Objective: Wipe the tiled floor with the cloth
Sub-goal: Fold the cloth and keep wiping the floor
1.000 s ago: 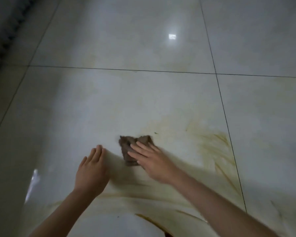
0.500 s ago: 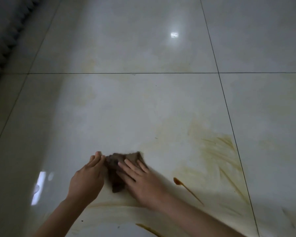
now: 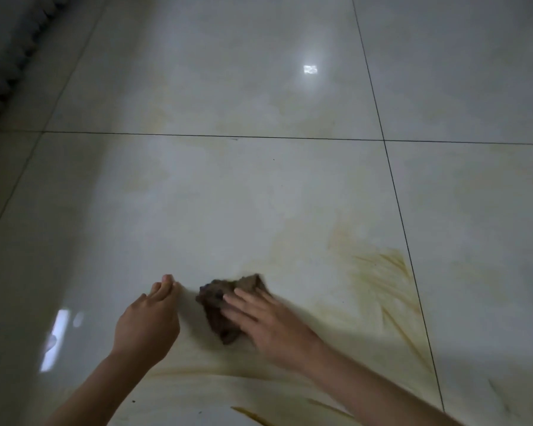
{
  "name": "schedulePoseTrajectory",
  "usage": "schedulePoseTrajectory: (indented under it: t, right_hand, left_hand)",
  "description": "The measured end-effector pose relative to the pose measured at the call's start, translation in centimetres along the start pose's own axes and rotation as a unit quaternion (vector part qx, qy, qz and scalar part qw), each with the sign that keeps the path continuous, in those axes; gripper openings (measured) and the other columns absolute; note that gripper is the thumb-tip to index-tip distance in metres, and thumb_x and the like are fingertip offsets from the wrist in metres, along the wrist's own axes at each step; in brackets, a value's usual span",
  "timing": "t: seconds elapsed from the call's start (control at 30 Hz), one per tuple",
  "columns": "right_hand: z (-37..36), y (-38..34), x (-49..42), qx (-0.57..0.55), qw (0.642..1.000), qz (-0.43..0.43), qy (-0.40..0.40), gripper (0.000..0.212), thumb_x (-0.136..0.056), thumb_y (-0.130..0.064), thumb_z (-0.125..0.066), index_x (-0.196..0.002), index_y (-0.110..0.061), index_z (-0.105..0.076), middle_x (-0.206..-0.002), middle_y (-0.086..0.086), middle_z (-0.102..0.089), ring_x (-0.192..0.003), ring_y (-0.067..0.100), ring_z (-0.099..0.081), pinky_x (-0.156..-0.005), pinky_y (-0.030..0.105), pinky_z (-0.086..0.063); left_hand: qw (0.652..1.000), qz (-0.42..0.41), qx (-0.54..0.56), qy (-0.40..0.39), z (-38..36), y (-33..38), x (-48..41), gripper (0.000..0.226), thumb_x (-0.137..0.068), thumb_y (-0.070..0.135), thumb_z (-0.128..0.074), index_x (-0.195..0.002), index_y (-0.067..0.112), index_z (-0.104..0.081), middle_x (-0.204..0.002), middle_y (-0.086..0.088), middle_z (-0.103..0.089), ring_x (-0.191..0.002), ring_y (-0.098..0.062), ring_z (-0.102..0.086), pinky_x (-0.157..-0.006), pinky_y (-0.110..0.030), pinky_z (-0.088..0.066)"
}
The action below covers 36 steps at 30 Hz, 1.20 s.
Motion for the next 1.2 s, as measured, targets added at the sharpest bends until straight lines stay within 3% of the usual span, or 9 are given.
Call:
schedulePoseTrajectory:
  t: [0.23, 0.43, 0.5, 0.67, 0.8, 0.9, 1.0, 1.13, 1.2]
  right_hand:
    - [3.8, 6.0, -2.6, 0.050, 0.974, -0.204, 0.080, 0.048, -0.094, -0.003, -0.042, -0.142, 0.000, -0.043, -0.152, 0.019, -0.035, -0.143, 0.036, -0.028, -0.117, 0.049, -0.023]
    - [3.6, 0.3, 1.4, -0.120, 0.991, -0.007, -0.056, 0.048, -0.086, 0.011, -0.043, -0.131, 0.000, -0.057, -0.146, 0.017, -0.045, -0.139, 0.029, -0.036, -0.117, 0.044, -0.026]
    - [7.1, 4.8, 1.5, -0.183, 0.979, -0.087, -0.028, 0.034, -0.093, 0.010, -0.042, -0.121, 0.008, -0.062, -0.135, 0.025, -0.054, -0.127, 0.030, -0.049, -0.110, 0.044, -0.036]
    - [14.2, 20.3, 5.3, 0.072, 0.958, -0.279, 0.006, 0.044, -0.102, -0.013, -0.043, -0.145, -0.005, -0.039, -0.156, 0.018, -0.026, -0.146, 0.033, -0.021, -0.118, 0.050, -0.015]
    - [10.5, 18.2, 5.8, 0.150, 0.908, -0.380, 0.094, 0.052, -0.105, -0.036, -0.027, -0.154, -0.020, -0.020, -0.162, 0.007, -0.009, -0.150, 0.025, -0.005, -0.120, 0.050, -0.003]
    - [5.8, 11.0, 6.3, 0.154, 0.941, -0.281, 0.107, 0.051, -0.101, -0.039, -0.036, -0.147, -0.016, -0.040, -0.155, 0.010, -0.032, -0.145, 0.031, -0.025, -0.113, 0.057, -0.024]
    - [2.1, 5.6, 10.4, 0.138, 0.984, -0.108, 0.009, 0.047, -0.103, -0.044, -0.033, -0.145, -0.026, -0.040, -0.158, 0.002, -0.029, -0.147, 0.024, -0.022, -0.116, 0.053, -0.022]
    - [5.5, 10.9, 9.7, 0.172, 0.985, 0.005, -0.021, 0.048, -0.099, -0.047, -0.040, -0.142, -0.029, -0.047, -0.154, 0.000, -0.035, -0.145, 0.023, -0.028, -0.117, 0.053, -0.021]
    - [9.2, 16.5, 6.5, 0.206, 0.974, -0.092, 0.023, 0.050, -0.098, -0.045, -0.041, -0.142, -0.023, -0.047, -0.152, 0.005, -0.038, -0.142, 0.028, -0.033, -0.115, 0.059, -0.022]
  left_hand:
    - [0.999, 0.000, -0.012, -0.033, 0.0, 0.4, 0.2, 0.054, -0.097, 0.015, -0.032, -0.150, 0.017, -0.023, -0.161, 0.001, -0.013, -0.131, -0.021, -0.046, -0.098, -0.031, -0.041]
    - [0.996, -0.013, -0.083, -0.029, 0.7, 1.3, 0.1, 0.053, -0.096, 0.017, -0.034, -0.148, 0.012, -0.025, -0.157, -0.005, -0.023, -0.121, -0.020, -0.051, -0.098, -0.027, -0.039]
    - [0.991, -0.008, -0.134, -0.026, 1.0, 1.8, -0.4, 0.051, -0.095, 0.019, -0.033, -0.145, 0.010, -0.029, -0.150, -0.006, -0.034, -0.118, -0.018, -0.053, -0.096, -0.027, -0.039]
    - [0.972, 0.003, -0.232, -0.019, 1.4, 5.1, -1.0, 0.037, -0.092, 0.025, -0.034, -0.123, 0.022, -0.054, -0.125, 0.001, -0.046, -0.115, -0.014, -0.047, -0.095, -0.028, -0.036]
    - [0.984, -0.018, -0.176, 0.021, 1.1, 8.6, -1.9, 0.054, -0.098, 0.026, -0.027, -0.148, 0.007, -0.023, -0.154, -0.013, -0.022, -0.144, -0.025, -0.018, -0.115, -0.036, -0.024]
    - [0.996, -0.063, -0.068, 0.014, 0.2, 10.9, -3.1, 0.063, -0.101, 0.041, -0.010, -0.153, 0.010, 0.009, -0.161, -0.012, 0.012, -0.148, -0.024, 0.012, -0.121, -0.043, -0.006]
    - [0.996, -0.074, -0.047, -0.013, -0.6, 12.2, -4.3, 0.085, -0.079, 0.068, 0.022, -0.145, 0.014, 0.025, -0.156, -0.012, 0.027, -0.146, -0.027, 0.021, -0.118, -0.050, 0.000]
    - [0.993, -0.080, -0.052, -0.063, -0.7, 13.4, -4.4, 0.106, -0.083, 0.072, 0.016, -0.147, -0.004, -0.021, -0.152, -0.034, -0.017, -0.140, -0.050, -0.022, -0.101, -0.068, -0.032]
    - [0.989, -0.066, -0.061, -0.119, -0.8, 13.3, -4.7, 0.112, -0.073, 0.075, 0.027, -0.151, 0.000, -0.004, -0.155, -0.029, 0.007, -0.145, -0.045, -0.003, -0.109, -0.065, -0.023]
Point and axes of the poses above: each hand's wrist, its own x-axis away from the middle knuckle, its own z-axis out of the back of the hand, y = z × x, the point moved 2 cm from there along -x, towards the middle knuckle
